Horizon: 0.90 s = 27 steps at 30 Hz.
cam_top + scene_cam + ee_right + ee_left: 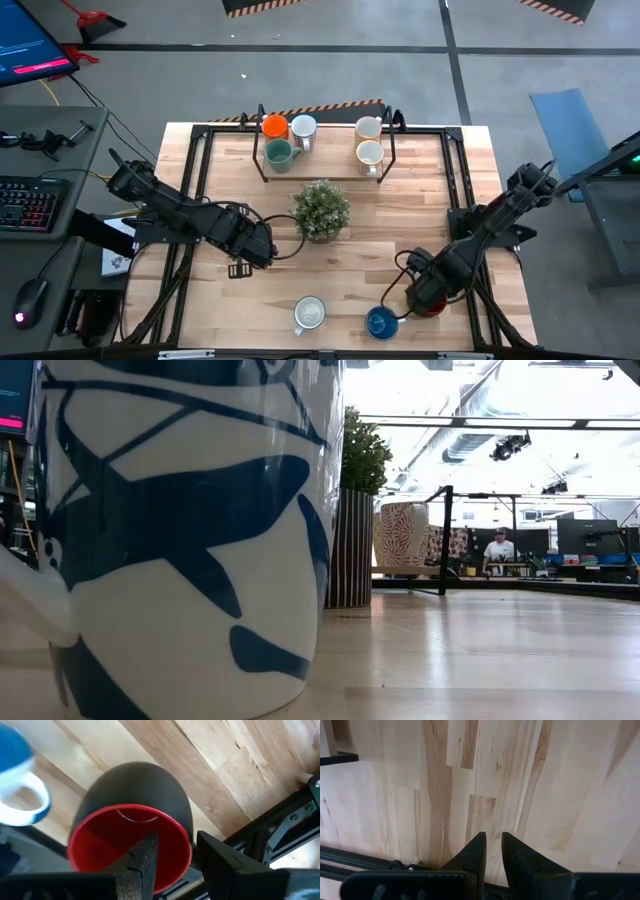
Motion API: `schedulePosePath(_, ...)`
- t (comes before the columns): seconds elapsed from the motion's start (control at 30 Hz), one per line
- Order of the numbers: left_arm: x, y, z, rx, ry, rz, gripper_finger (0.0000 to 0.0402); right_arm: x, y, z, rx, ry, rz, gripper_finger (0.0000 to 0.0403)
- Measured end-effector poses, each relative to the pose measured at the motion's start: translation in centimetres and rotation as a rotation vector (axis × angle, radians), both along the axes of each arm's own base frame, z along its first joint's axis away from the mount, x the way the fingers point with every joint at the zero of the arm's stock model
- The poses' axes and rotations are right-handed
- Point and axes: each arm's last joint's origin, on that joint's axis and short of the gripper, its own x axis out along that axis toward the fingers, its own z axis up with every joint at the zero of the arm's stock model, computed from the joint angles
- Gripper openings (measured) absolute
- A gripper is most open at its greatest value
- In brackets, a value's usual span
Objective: Place coffee mugs
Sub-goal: Put the black mug on the shelf
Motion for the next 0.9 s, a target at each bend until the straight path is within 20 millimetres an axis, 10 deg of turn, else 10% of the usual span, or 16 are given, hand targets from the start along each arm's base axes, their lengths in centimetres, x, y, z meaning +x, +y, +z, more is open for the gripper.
schedulePosePath(0.7,0.0,0.0,0.0,0.001,-0.002,0.001,0.0049,1.3,2.3,-4.9,-0.131,0.1,0.023,0.0117)
schedulePosePath(0.9,0.0,0.0,0.0,0.001,0.0,-0.015,0.0049,1.6,2.0,-4.9,-0.152,0.09,-0.042,0.0064)
